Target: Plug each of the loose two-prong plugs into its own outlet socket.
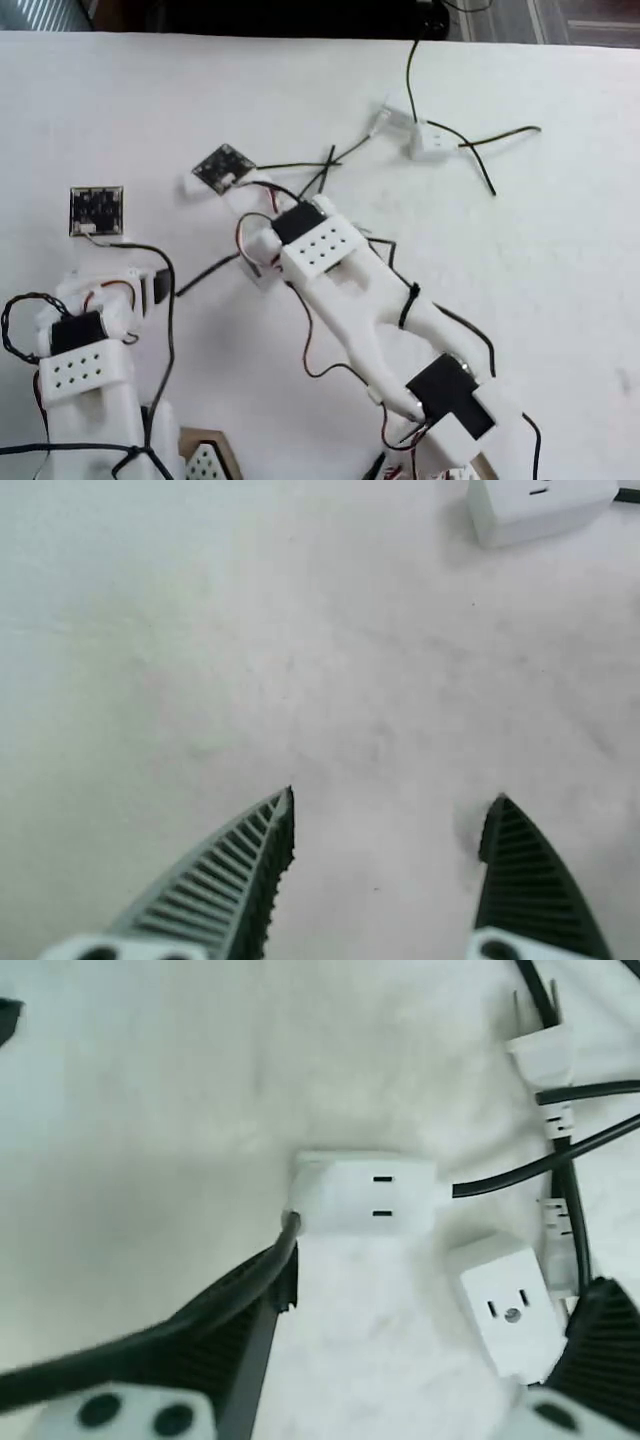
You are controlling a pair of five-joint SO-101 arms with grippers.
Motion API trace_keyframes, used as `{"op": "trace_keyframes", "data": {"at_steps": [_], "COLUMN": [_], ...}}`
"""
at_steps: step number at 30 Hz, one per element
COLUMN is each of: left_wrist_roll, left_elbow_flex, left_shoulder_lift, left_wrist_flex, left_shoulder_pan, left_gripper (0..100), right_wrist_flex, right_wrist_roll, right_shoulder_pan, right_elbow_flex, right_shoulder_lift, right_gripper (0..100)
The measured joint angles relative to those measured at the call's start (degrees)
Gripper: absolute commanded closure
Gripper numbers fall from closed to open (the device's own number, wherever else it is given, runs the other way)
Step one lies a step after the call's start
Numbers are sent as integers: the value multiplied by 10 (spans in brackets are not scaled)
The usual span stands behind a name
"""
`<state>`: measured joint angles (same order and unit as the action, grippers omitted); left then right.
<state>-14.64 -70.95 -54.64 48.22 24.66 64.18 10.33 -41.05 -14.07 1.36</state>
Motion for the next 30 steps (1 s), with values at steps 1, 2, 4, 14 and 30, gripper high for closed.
{"op": "trace_keyframes", "data": {"at_steps": [1, 2, 4, 14, 30], "left_wrist_roll": [0, 0, 0, 0, 0], "left_elbow_flex": [0, 0, 0, 0, 0], "left_shoulder_lift": [0, 0, 0, 0, 0], "left_wrist_flex": [0, 0, 0, 0, 0], "left_shoulder_pan": [0, 0, 0, 0, 0], "left_gripper": [703, 703, 703, 703, 703], "right_wrist_flex": [2, 3, -1, -62, -110], "right_wrist_roll": [0, 0, 0, 0, 41], "right_shoulder_pan": [0, -3, -9, -21, -22], "right_elbow_flex": [3, 4, 4, 4, 14], "right_shoulder_lift": [9, 22, 53, 134, 191], "right_gripper": [588, 588, 588, 588, 776]}}
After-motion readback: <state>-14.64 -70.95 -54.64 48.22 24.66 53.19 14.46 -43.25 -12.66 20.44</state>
